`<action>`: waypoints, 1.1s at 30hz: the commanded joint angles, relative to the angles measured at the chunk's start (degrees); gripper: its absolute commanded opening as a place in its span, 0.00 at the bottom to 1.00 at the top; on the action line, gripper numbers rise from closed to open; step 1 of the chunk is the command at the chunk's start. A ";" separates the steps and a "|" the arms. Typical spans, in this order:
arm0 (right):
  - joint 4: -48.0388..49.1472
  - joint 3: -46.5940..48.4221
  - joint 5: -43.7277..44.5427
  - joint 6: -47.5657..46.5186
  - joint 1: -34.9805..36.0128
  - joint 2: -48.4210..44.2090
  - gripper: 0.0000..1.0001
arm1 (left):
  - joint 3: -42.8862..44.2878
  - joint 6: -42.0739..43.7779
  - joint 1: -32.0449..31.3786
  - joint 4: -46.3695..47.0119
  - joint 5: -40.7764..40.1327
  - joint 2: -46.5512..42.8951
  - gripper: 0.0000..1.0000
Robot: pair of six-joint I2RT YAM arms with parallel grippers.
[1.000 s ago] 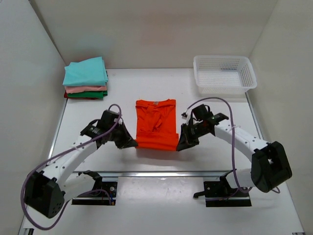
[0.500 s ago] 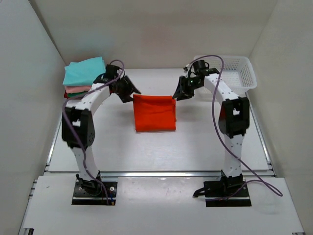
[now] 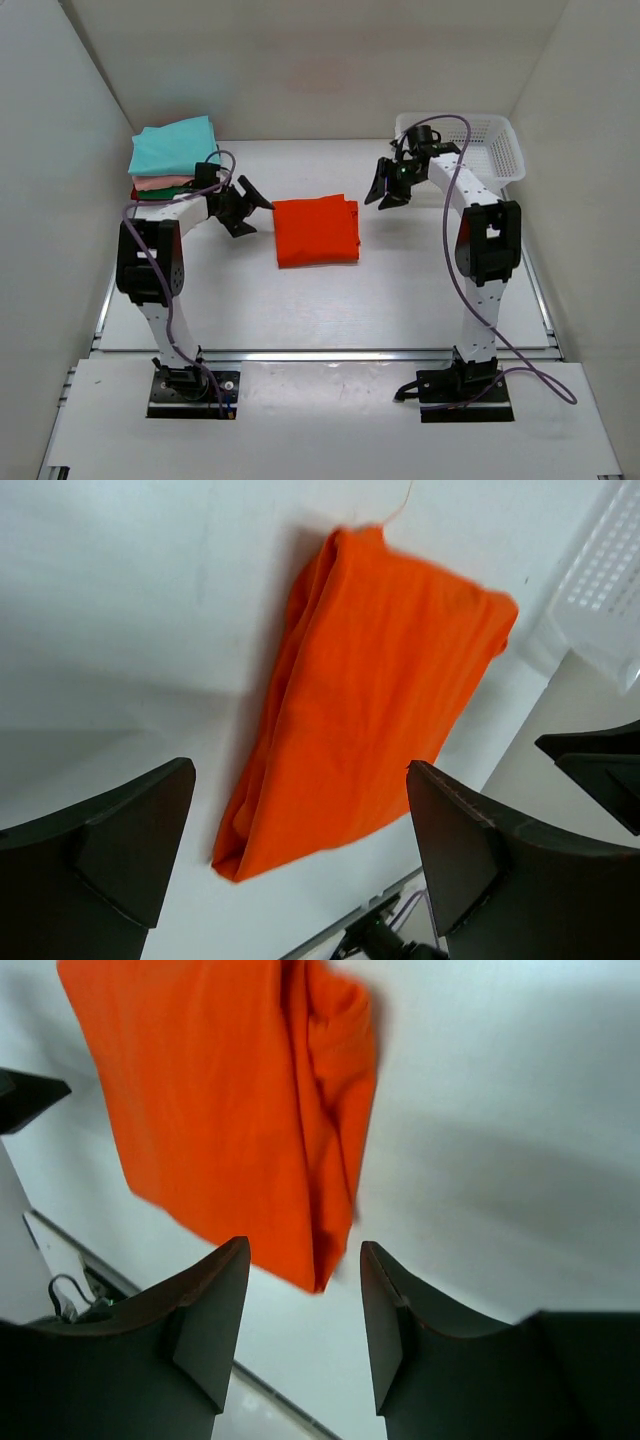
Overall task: Fold and stack the t-shirts
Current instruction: Fold the long partially folded tshirt into a neat square, then put the neatly folded tshirt into the corner of the board with the left arm
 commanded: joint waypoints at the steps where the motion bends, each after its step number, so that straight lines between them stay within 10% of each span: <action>1: 5.50 -7.29 -1.12 -0.90 0.85 -7.07 0.46 | -4.82 2.38 -0.49 5.07 2.06 -7.86 0.99; 15: 3.21 -16.28 0.02 -2.31 0.06 -16.83 0.38 | 8.52 12.48 -13.85 -9.77 -20.88 5.21 0.99; 29: 5.06 -19.88 -0.94 -1.17 -2.66 -20.79 0.37 | 13.52 19.43 -18.68 -20.86 -27.31 12.87 0.99; 31: 5.15 -19.62 -0.59 -1.52 -2.75 -20.62 0.37 | 14.77 21.27 -19.91 -22.52 -26.96 15.41 0.85; 33: 5.32 -19.27 -1.21 -1.43 -3.19 -20.53 0.36 | 14.86 20.76 -19.83 -22.62 -26.26 16.12 0.32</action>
